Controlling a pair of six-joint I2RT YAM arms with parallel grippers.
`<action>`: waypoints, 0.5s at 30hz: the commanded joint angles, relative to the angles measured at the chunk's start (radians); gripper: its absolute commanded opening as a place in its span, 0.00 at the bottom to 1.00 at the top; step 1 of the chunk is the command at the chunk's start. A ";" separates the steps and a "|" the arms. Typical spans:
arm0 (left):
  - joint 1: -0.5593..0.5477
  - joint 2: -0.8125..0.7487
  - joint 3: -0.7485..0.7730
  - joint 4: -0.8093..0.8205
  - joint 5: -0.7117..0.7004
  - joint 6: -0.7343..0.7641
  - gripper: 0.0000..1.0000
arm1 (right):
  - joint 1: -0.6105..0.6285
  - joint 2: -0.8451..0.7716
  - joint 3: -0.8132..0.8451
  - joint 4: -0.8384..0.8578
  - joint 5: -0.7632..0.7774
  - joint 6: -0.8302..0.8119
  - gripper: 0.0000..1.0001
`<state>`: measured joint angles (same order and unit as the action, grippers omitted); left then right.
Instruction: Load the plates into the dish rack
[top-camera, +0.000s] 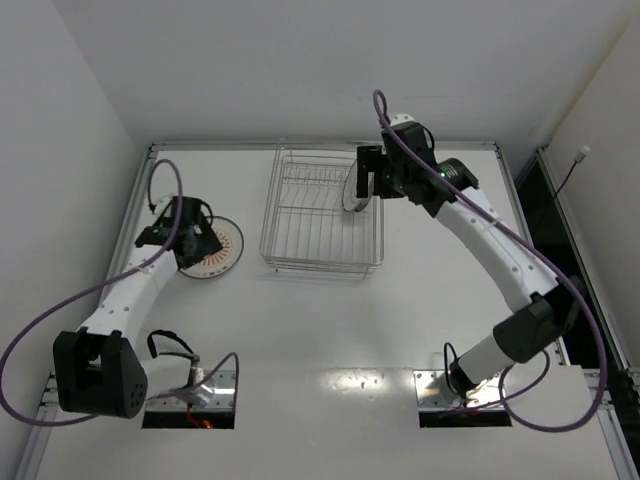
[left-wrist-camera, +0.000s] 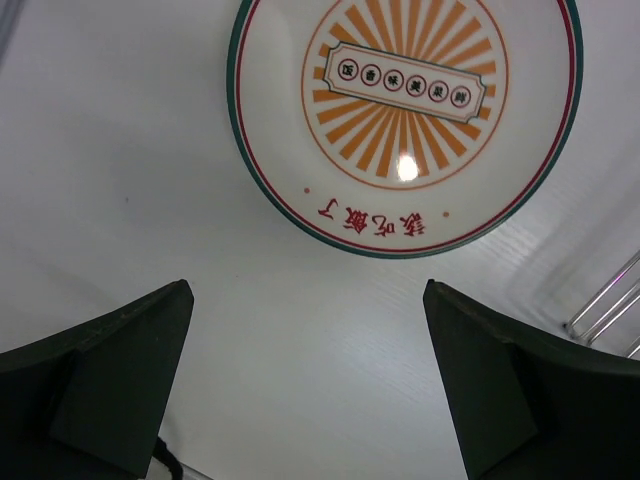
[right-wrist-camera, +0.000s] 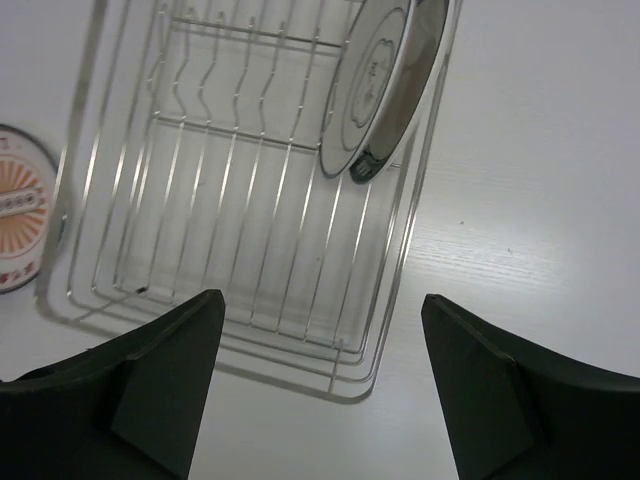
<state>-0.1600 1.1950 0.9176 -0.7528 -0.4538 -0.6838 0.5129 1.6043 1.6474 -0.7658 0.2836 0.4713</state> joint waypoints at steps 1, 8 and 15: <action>0.149 0.017 0.026 0.081 0.266 0.020 1.00 | 0.004 -0.076 -0.084 0.068 -0.132 -0.028 0.77; 0.540 0.127 -0.124 0.258 0.807 0.015 1.00 | 0.004 -0.174 -0.143 0.097 -0.234 -0.048 0.78; 0.672 0.138 -0.324 0.513 0.997 -0.059 1.00 | -0.005 -0.196 -0.138 0.097 -0.245 -0.082 0.81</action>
<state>0.4854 1.3422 0.6304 -0.4103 0.3683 -0.7010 0.5121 1.4502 1.4906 -0.7181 0.0662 0.4259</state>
